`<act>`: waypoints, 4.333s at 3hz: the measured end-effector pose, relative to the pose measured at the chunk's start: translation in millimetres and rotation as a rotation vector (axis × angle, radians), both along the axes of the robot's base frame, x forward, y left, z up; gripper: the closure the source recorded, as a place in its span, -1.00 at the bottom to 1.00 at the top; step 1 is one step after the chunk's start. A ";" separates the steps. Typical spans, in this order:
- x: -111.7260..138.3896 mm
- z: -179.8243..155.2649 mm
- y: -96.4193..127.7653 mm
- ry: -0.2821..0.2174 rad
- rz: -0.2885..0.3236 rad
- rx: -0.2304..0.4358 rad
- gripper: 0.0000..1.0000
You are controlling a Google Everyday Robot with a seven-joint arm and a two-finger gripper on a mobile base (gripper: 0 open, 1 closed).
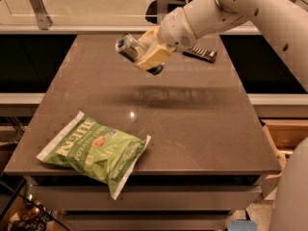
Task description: Place redbull can upright
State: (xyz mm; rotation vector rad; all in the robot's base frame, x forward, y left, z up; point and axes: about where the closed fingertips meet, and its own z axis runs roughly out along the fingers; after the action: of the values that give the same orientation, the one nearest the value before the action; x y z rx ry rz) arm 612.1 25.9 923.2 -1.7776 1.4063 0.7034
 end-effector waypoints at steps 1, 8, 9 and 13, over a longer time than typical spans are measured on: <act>6.6 1.0 5.0 -0.011 0.005 0.025 1.00; 27.3 15.4 11.5 0.043 -0.140 0.391 1.00; 37.7 9.8 11.8 0.060 -0.140 0.443 1.00; 57.2 -30.7 18.3 0.154 -0.156 0.582 1.00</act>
Offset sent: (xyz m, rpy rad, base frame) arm 0.0425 0.0102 0.0071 0.1532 0.0138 0.0183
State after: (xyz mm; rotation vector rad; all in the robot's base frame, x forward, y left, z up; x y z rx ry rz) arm 669.4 44.3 892.5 -1.1694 1.2528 1.0545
